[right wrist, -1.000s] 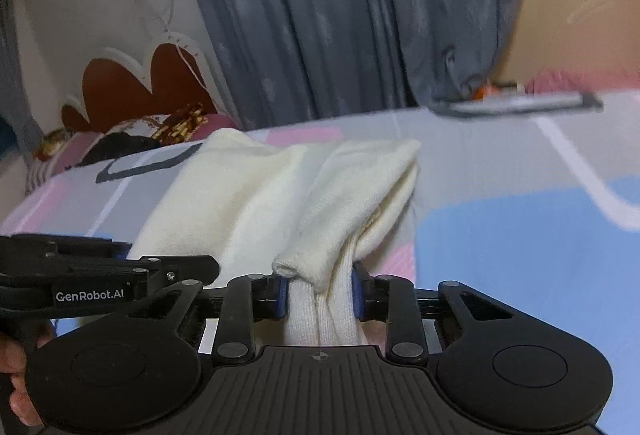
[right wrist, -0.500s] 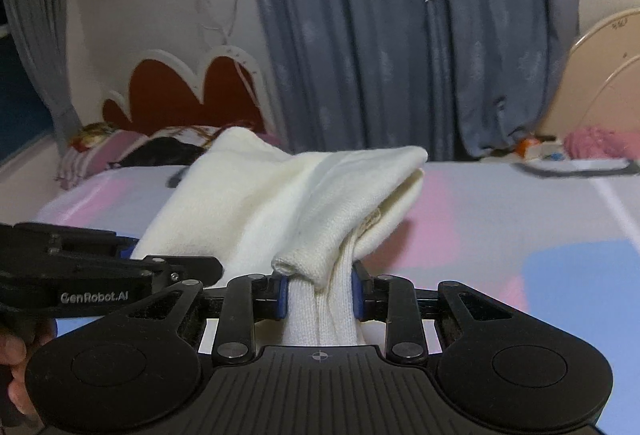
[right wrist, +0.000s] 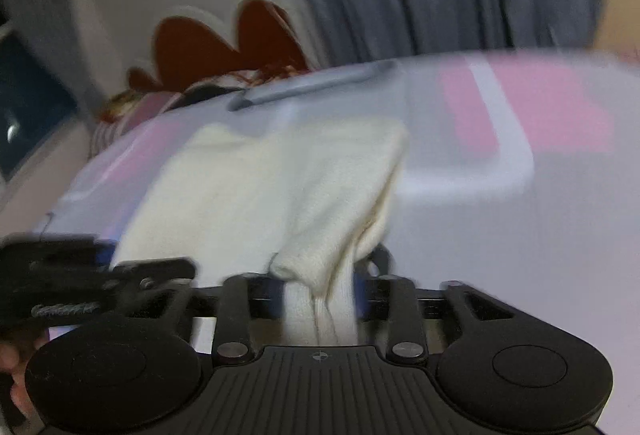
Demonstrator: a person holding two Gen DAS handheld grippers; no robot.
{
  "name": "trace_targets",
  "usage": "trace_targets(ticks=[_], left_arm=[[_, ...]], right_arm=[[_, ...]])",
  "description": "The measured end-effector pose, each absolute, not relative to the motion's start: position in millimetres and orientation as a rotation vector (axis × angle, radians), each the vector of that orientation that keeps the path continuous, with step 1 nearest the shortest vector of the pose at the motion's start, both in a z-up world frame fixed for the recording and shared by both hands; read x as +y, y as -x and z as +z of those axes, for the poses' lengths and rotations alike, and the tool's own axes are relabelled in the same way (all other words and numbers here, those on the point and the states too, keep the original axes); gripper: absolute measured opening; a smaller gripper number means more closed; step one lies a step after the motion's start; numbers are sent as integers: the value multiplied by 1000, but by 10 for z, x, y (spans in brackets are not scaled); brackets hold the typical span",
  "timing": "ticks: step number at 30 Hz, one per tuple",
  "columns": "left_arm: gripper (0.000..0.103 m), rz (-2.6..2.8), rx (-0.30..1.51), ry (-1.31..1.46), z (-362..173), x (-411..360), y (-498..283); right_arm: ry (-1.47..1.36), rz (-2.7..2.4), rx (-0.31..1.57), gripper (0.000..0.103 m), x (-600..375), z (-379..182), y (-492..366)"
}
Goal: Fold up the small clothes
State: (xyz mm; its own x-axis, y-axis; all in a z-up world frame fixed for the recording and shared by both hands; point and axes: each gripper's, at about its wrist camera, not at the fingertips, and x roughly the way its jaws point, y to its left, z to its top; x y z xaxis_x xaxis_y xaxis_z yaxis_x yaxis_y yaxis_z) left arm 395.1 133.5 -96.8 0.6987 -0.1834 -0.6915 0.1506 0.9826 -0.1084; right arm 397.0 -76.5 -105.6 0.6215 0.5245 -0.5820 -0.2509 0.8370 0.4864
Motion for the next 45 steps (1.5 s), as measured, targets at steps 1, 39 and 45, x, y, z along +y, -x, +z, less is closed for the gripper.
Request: trace_targets(ticks=[1, 39, 45], left_arm=[[82, -198, 771, 62, -957, 1367, -3923], [42, -263, 816, -3, -904, 899, -3123], [42, -244, 827, 3, -946, 869, -3090]], right_arm=[[-387, 452, 780, 50, -819, -1034, -3966], [84, 341, 867, 2, -202, -887, -2949], [69, 324, 870, 2, -201, -913, -2972]])
